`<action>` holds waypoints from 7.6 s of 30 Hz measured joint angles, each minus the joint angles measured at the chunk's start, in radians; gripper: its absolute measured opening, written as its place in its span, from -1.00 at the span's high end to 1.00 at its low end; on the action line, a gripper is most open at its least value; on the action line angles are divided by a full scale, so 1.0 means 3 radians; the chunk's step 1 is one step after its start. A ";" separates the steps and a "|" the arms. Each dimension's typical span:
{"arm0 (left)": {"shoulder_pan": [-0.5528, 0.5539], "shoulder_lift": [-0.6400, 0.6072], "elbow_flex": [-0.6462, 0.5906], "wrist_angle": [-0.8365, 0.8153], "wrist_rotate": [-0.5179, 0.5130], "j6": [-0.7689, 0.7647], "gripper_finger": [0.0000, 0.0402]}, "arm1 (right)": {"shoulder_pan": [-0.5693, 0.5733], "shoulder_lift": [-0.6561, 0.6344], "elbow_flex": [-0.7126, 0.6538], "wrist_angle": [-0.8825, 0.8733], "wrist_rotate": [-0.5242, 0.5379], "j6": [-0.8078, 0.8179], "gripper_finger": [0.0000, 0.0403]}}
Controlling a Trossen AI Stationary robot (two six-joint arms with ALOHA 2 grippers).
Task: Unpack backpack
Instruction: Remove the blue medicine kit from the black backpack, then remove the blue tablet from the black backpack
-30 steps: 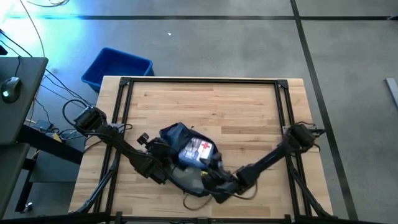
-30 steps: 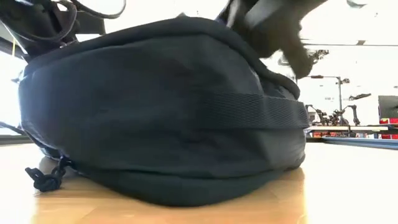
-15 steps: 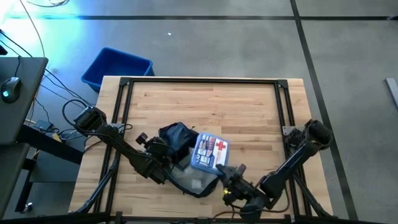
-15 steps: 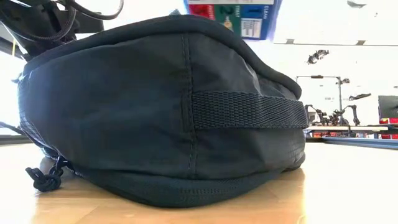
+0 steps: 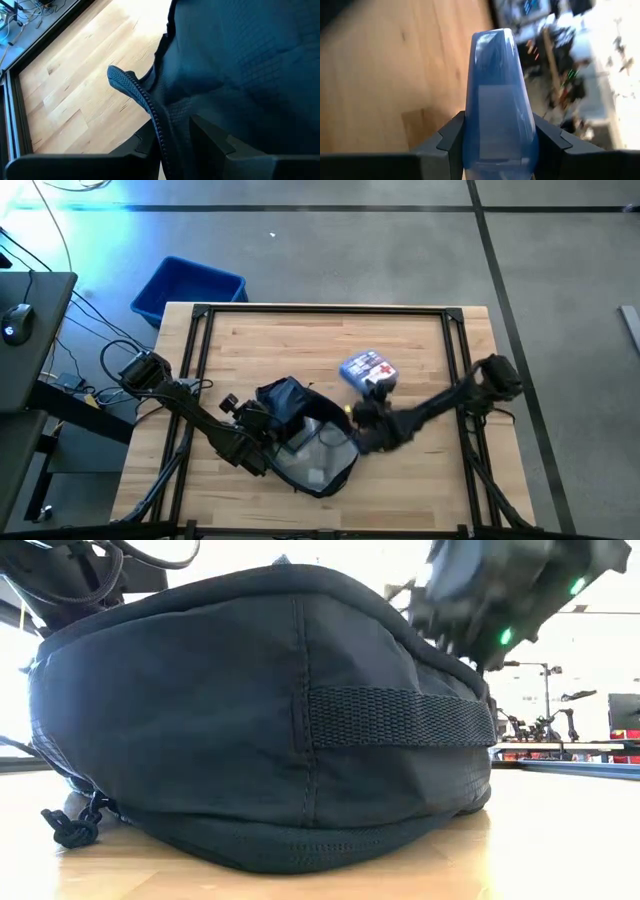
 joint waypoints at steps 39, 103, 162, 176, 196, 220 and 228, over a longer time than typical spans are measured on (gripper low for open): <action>0.0005 0.0004 -0.0001 0.0371 -0.0074 0.0419 0.62 | -0.0930 -0.2084 -0.2499 0.2256 -0.1705 0.1586 0.79; 0.0001 0.0006 -0.0004 0.0447 -0.0004 0.0529 0.62 | -0.0934 -0.1336 -0.1219 0.1416 -0.2466 0.0901 1.00; 0.0017 0.0057 -0.0006 0.0721 0.0003 0.0842 0.62 | 0.0254 0.1676 0.2168 0.1821 -0.1009 -0.1905 0.07; 0.0002 0.0057 -0.0004 0.0844 0.0052 0.1065 0.62 | -0.0048 0.1681 0.2168 0.2025 -0.1041 -0.1735 0.28; -0.0437 -0.0009 0.0238 -0.0967 0.0050 -0.0520 0.92 | -0.0119 0.1604 0.2168 0.1972 -0.0953 -0.2180 0.91; -0.0528 -0.0009 0.0018 -0.0793 0.0190 -0.0470 0.92 | -0.0499 0.0558 0.2168 0.0384 -0.0521 -0.1753 0.94; -0.0530 -0.0009 0.0018 -0.0760 0.0186 -0.0411 0.92 | -0.1508 0.1060 0.2163 0.0783 -0.1132 -0.2097 0.93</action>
